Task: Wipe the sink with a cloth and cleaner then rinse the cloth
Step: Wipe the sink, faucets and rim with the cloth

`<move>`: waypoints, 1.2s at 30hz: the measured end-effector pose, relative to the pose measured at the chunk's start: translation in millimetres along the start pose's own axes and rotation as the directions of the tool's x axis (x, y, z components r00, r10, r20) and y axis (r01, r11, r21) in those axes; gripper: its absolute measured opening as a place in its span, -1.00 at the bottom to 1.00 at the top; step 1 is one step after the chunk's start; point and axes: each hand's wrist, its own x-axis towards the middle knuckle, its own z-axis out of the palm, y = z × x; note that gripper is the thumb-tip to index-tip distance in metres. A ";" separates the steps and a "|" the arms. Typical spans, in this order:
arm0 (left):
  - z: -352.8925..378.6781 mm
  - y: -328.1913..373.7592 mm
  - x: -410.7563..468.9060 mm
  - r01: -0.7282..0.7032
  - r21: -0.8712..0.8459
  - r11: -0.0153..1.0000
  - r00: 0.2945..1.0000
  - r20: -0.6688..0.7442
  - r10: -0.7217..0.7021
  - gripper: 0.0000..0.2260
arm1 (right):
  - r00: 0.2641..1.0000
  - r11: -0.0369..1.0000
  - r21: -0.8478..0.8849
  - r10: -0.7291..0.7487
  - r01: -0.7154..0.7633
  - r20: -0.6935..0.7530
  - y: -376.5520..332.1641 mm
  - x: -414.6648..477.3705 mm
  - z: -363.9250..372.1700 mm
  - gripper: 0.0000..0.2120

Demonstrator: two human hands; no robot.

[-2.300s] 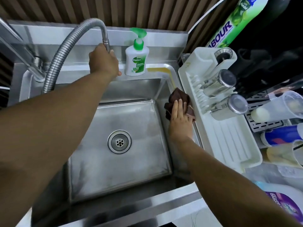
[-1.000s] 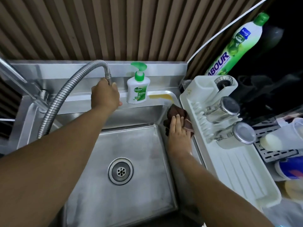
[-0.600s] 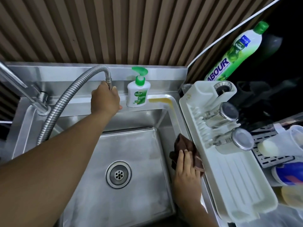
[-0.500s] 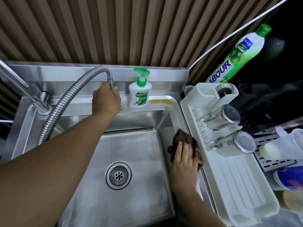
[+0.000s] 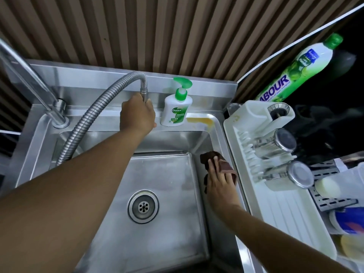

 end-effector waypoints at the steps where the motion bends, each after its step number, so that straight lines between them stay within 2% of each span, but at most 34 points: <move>1: -1.2 0.8 -0.7 -0.004 -0.001 1.000 1.000 0.003 0.004 -0.81 | 0.999 0.994 -0.108 -0.028 0.024 -0.038 4.0 10.0 -7.8 -0.42; 4: -2.0 0.2 -1.4 -0.011 0.009 1.000 1.000 0.002 0.011 -0.81 | 0.996 0.965 -0.262 -0.020 -0.005 -0.091 11.2 62.9 -25.1 -0.41; 7: -1.1 -1.8 0.5 -0.013 0.006 1.000 1.000 -0.001 0.013 -0.83 | 0.991 0.898 -0.429 -0.054 0.100 0.118 10.7 92.3 2.0 -0.43; 8: -0.7 -2.5 1.2 -0.013 0.003 1.000 1.000 0.001 0.013 -0.83 | 0.994 0.883 -0.459 -0.060 0.097 0.094 3.0 86.0 19.4 -0.45; 10: -0.1 -3.5 2.0 -0.017 -0.004 1.000 1.000 0.005 0.017 -0.84 | 0.990 0.977 -0.198 -0.058 0.083 0.125 3.7 51.0 41.0 -0.50; 11: -0.1 -3.5 1.8 -0.020 -0.004 1.000 1.000 0.007 0.020 -0.84 | 0.984 0.988 -0.086 -0.118 0.131 0.136 7.7 43.8 50.1 -0.53; 12: -0.1 -3.7 1.5 -0.020 -0.003 1.000 1.000 0.007 0.020 -0.84 | 0.986 0.996 0.043 -0.083 0.078 0.146 4.4 45.9 43.0 -0.57; 14: 0.7 -4.3 2.5 -0.024 -0.007 1.000 1.000 0.007 0.024 -0.84 | 0.987 0.957 0.243 -0.162 0.159 -0.009 16.9 53.8 37.5 -0.57; 15: 1.1 -4.7 3.2 -0.026 -0.007 1.000 1.000 0.004 0.026 -0.84 | 0.994 0.868 0.485 -0.112 0.108 -0.022 23.4 66.5 30.4 -0.48; 16: 1.5 -5.5 3.2 -0.024 -0.007 1.000 1.000 0.001 0.024 -0.84 | 0.996 0.786 0.613 -0.086 0.077 -0.016 17.8 80.9 18.4 -0.43; 17: 2.5 -5.4 3.4 -0.020 -0.013 1.000 1.000 0.002 0.020 -0.83 | 0.998 0.825 0.564 -0.049 0.024 0.028 19.5 88.6 17.4 -0.43; 18: 2.5 -6.0 4.6 -0.016 -0.018 1.000 1.000 0.003 0.016 -0.83 | 0.996 0.892 0.449 -0.077 0.046 0.050 23.9 87.6 8.1 -0.45; 19: 2.2 -6.2 5.4 -0.016 -0.019 1.000 1.000 0.003 0.016 -0.82 | 0.980 0.974 0.203 -0.133 0.103 0.145 25.0 89.3 2.7 -0.47; 20: 2.4 -6.6 5.5 -0.017 -0.015 1.000 1.000 0.003 0.017 -0.82 | 0.977 0.983 0.032 -0.186 0.183 0.108 24.8 63.6 9.1 -0.48; 21: 1.8 -6.9 5.8 -0.020 -0.008 1.000 1.000 0.003 0.020 -0.81 | 0.975 0.945 -0.240 -0.203 0.220 0.096 19.5 37.1 33.3 -0.50; 22: 1.5 -7.5 6.1 -0.026 -0.002 1.000 1.000 0.005 0.026 -0.81 | 0.930 0.909 -0.258 -0.262 0.327 0.256 14.8 6.5 41.9 -0.51; 23: 1.5 -7.8 5.8 -0.034 0.003 0.999 0.999 0.004 0.034 -0.81 | 0.849 0.855 -0.184 -0.411 0.486 0.331 3.6 -11.2 52.1 -0.52; 24: 1.5 -8.2 5.4 -0.039 0.007 0.999 0.999 0.002 0.039 -0.81 | 0.703 0.755 -0.168 -0.473 0.634 0.530 -12.5 -35.3 55.2 -0.54; 25: 1.8 -8.1 5.0 -0.043 0.007 0.999 0.999 0.002 0.043 -0.82 | 0.643 0.776 -0.082 -0.452 0.625 0.618 -12.5 -50.8 39.2 -0.57; 26: 1.6 -7.9 4.9 -0.046 0.008 0.999 0.999 0.001 0.046 -0.82 | 0.616 0.793 -0.076 -0.405 0.605 0.676 -6.6 -41.4 7.9 -0.59; 27: 1.6 -7.5 4.1 -0.043 0.004 0.999 0.999 0.000 0.043 -0.82 | 0.727 0.887 0.019 -0.390 0.461 0.565 -1.0 -22.5 -5.9 -0.61; 28: 1.2 -6.3 3.8 -0.040 -0.005 0.999 0.999 -0.002 0.040 -0.82 | 0.842 0.938 0.124 -0.345 0.323 0.414 6.2 -2.6 -12.2 -0.64; 29: 0.7 -5.2 3.2 -0.037 -0.015 0.999 0.999 0.000 0.037 -0.82 | 0.872 0.949 0.153 -0.314 0.276 0.376 13.4 17.0 -21.0 -0.62; 30: 0.4 -5.6 3.4 -0.033 -0.021 0.999 0.999 0.005 0.033 -0.81 | 0.904 0.951 -0.018 -0.287 0.308 0.317 16.9 30.3 -27.8 -0.60; 31: 0.4 -6.6 4.1 -0.032 -0.027 0.999 0.999 0.008 0.032 -0.81 | 0.858 0.942 -0.091 -0.252 0.324 0.448 17.1 29.5 -33.6 -0.58; 32: -0.5 -6.9 4.6 -0.028 -0.038 0.999 1.000 0.010 0.029 -0.81 | 0.854 0.905 -0.246 -0.195 0.346 0.482 19.7 28.3 -27.2 -0.58; 33: -0.8 -6.9 4.6 -0.029 -0.048 0.998 0.999 0.016 0.029 -0.81 | 0.917 0.888 -0.337 -0.189 0.313 0.352 17.0 7.2 -17.3 -0.60; 34: -0.3 -6.7 4.9 -0.030 -0.048 0.998 0.999 0.022 0.031 -0.81 | 0.933 0.888 -0.384 -0.119 0.253 0.340 12.3 -8.8 -12.5 -0.64; 35: -0.3 -6.9 5.1 -0.030 -0.046 0.998 0.999 0.023 0.031 -0.80 | 0.862 0.902 -0.293 -0.147 0.318 0.486 9.1 -27.4 -8.5 -0.66; 36: -0.7 -7.0 4.7 -0.032 -0.039 0.999 0.999 0.022 0.033 -0.79 | 0.835 0.879 -0.231 -0.270 0.417 0.480 4.0 -34.3 -0.1 -0.67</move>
